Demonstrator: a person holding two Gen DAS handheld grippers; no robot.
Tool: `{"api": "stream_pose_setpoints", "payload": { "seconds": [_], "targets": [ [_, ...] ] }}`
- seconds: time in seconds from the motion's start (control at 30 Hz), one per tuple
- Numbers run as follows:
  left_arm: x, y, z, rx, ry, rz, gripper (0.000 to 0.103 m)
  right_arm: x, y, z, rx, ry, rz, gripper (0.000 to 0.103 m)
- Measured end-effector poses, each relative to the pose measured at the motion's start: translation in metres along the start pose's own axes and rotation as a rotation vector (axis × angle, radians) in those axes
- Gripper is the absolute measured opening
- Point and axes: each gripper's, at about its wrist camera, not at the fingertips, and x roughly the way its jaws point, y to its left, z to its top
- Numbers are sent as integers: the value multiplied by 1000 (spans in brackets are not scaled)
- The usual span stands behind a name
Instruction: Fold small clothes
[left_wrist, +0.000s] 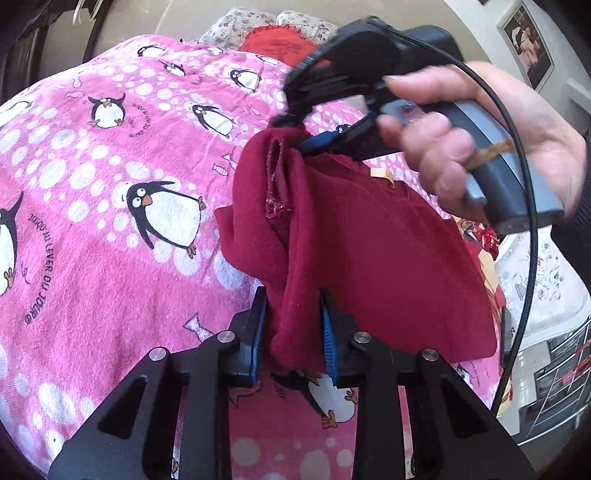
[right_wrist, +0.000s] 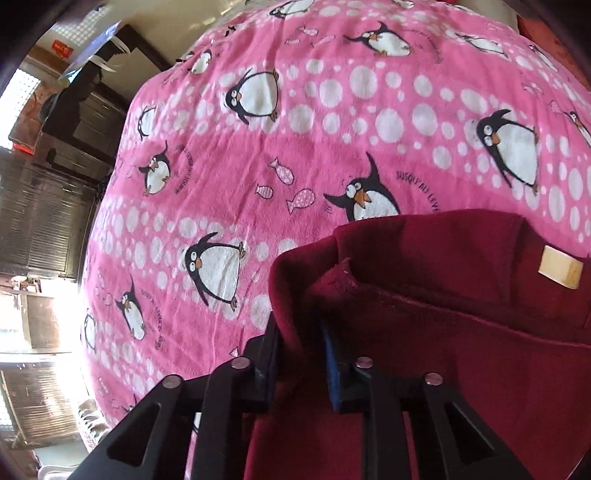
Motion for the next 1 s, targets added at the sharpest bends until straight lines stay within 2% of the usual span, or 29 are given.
{"api": "stream_pose_setpoints", "payload": {
  "seconds": [0.07,0.17,0.27,0.3,0.33,0.37,0.4,0.47,0.63,0.77,0.93,1.0],
  "targets": [
    [1,0,0,-4,-1,-4,25,6,8,4,-5,8,-7,48],
    [2,-1,-1,0,-6,-1,26,10,26,13,-22,13,-65,60],
    [1,-5,-2,9,-4,-3,32,23,50,16,-103,10,-179,62],
    [2,-5,-2,13,-1,-7,34,28,60,20,-129,9,-213,60],
    [3,-6,-3,16,1,-14,36,31,65,19,-161,6,-258,49],
    [4,-7,-3,19,1,-16,37,32,68,18,-188,-3,-311,35],
    [4,-8,-3,23,1,-16,37,31,68,18,-193,-11,-333,31],
    [5,-11,-2,23,2,-18,41,26,62,18,-183,-25,-322,18],
    [6,-16,0,16,21,6,42,-12,22,4,-189,-48,-266,14],
    [5,-24,1,12,47,62,26,-42,7,-2,-190,-72,-235,13],
    [3,-39,5,4,67,97,23,-91,-18,-12,-205,-114,-182,12],
    [1,-48,7,14,69,97,23,-109,-32,-14,-202,-134,-179,7]
  ]
}}
